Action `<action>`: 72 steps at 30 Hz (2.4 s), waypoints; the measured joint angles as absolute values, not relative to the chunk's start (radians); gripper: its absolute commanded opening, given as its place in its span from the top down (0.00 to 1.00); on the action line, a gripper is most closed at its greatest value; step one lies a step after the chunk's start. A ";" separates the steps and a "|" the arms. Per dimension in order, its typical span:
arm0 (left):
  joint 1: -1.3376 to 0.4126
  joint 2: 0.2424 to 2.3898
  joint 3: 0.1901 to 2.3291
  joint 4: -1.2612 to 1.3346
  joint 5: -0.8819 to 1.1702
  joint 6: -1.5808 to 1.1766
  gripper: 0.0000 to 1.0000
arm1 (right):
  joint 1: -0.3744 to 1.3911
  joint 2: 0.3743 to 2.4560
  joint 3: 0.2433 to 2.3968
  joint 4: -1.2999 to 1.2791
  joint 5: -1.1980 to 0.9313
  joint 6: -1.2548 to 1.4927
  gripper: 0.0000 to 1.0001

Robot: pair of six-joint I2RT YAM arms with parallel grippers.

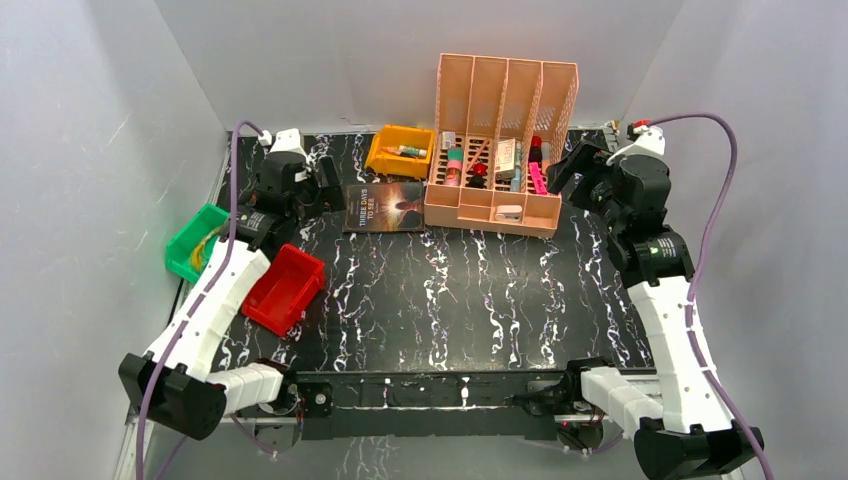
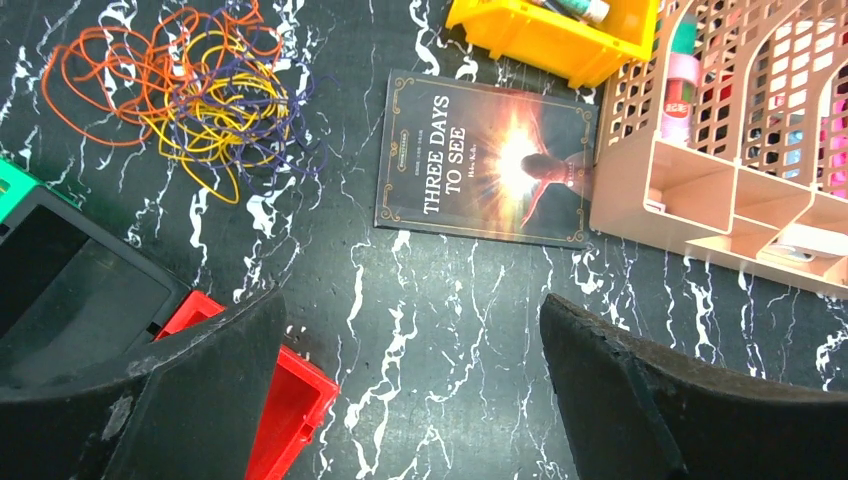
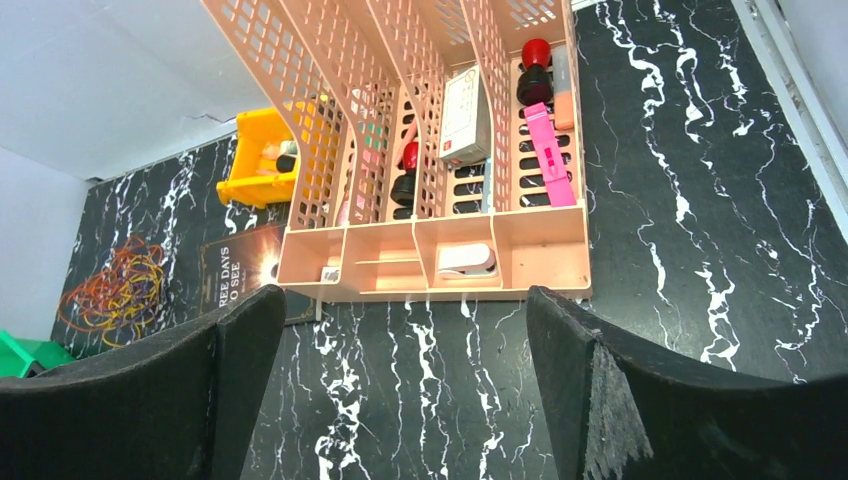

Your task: Untangle the cables

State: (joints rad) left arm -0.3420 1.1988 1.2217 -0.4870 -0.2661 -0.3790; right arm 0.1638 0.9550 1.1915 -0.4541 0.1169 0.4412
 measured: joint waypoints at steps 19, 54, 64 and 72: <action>-0.341 1.155 1.233 -0.500 -0.304 -0.340 0.02 | 0.163 0.918 1.180 -0.432 0.094 0.456 0.02; -0.006 1.857 1.762 -0.610 -0.298 -0.058 0.02 | 0.163 0.993 0.936 -0.480 -0.316 0.480 0.02; 0.073 2.112 1.985 -0.694 -0.120 0.058 0.02 | 0.163 1.001 0.935 -0.509 -0.325 0.460 0.02; 0.104 2.211 1.992 -0.753 -0.082 0.094 0.02 | 0.163 1.003 0.934 -0.522 -0.324 0.447 0.02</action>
State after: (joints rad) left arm 0.1043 2.2108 1.9919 -0.7528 -0.0818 0.0940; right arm 0.1635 1.0031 0.9344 -0.5217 -0.3244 0.4465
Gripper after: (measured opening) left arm 0.983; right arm 0.983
